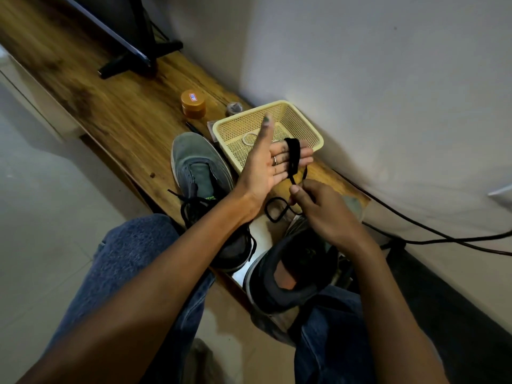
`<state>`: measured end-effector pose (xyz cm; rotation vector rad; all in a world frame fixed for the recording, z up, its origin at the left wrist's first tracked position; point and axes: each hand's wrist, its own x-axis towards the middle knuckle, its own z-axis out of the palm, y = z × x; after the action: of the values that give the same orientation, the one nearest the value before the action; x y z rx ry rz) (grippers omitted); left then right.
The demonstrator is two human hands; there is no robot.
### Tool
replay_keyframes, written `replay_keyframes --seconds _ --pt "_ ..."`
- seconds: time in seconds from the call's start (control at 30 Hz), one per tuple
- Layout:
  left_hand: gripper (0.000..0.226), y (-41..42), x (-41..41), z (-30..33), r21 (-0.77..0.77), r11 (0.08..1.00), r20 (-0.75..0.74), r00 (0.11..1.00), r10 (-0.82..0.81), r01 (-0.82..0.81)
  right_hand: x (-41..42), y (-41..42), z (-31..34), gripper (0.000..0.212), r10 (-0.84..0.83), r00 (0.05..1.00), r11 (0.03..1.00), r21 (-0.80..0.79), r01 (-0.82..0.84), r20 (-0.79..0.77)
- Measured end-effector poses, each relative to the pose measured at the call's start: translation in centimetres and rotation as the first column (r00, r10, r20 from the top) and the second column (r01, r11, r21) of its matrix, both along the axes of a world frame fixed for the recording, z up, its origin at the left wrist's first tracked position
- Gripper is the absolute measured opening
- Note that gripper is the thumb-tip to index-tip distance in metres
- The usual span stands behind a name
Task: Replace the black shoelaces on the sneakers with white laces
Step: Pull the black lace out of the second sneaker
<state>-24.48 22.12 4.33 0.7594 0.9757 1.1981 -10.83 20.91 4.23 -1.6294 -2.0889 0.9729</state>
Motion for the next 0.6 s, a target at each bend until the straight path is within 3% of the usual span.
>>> replay_keyframes --seconds 0.07,0.13,0.2,0.27,0.33,0.37,0.47,0.6 --pt "0.098 -0.2 0.2 -0.4 0.135 0.991 -0.339 0.940 0.039 0.007 -0.1 -0.2 0.2 0.029 0.007 0.999 0.998 0.068 -0.004 -0.039" --pt "0.113 -0.3 0.2 -1.0 0.217 0.973 -0.590 0.805 0.064 0.082 -0.3 -0.3 0.7 0.027 -0.047 0.991 0.985 0.157 0.066 -0.123" --pt "0.103 -0.4 0.0 -1.2 0.235 0.963 -0.692 0.718 0.072 0.130 -0.3 -0.3 1.1 0.024 -0.110 0.965 0.970 0.185 0.157 -0.237" --pt "0.105 -0.3 0.0 -1.1 0.196 0.968 -0.692 0.721 0.024 0.155 -0.2 -0.2 1.2 0.025 -0.169 0.942 0.948 0.212 0.236 -0.291" --pt "0.120 -0.2 0.1 -1.0 0.108 0.975 -0.629 0.773 -0.084 0.195 0.0 -0.1 1.1 0.025 -0.231 0.926 0.918 0.248 0.309 -0.299" --pt "0.117 -0.1 0.1 -0.7 0.051 0.975 -0.542 0.826 -0.154 0.215 0.0 -0.1 1.1 0.026 -0.260 0.916 0.904 0.256 0.342 -0.305" --pt "0.097 -0.3 0.3 0.0 -0.044 0.968 -0.151 0.956 -0.252 0.248 0.2 0.2 1.0 0.029 -0.323 0.898 0.883 0.247 0.400 -0.298" --pt "0.093 -0.4 -0.1 0.1 -0.053 0.979 0.322 0.932 -0.168 0.194 0.6 0.5 0.4 0.034 -0.247 0.963 0.950 0.168 0.263 -0.110"
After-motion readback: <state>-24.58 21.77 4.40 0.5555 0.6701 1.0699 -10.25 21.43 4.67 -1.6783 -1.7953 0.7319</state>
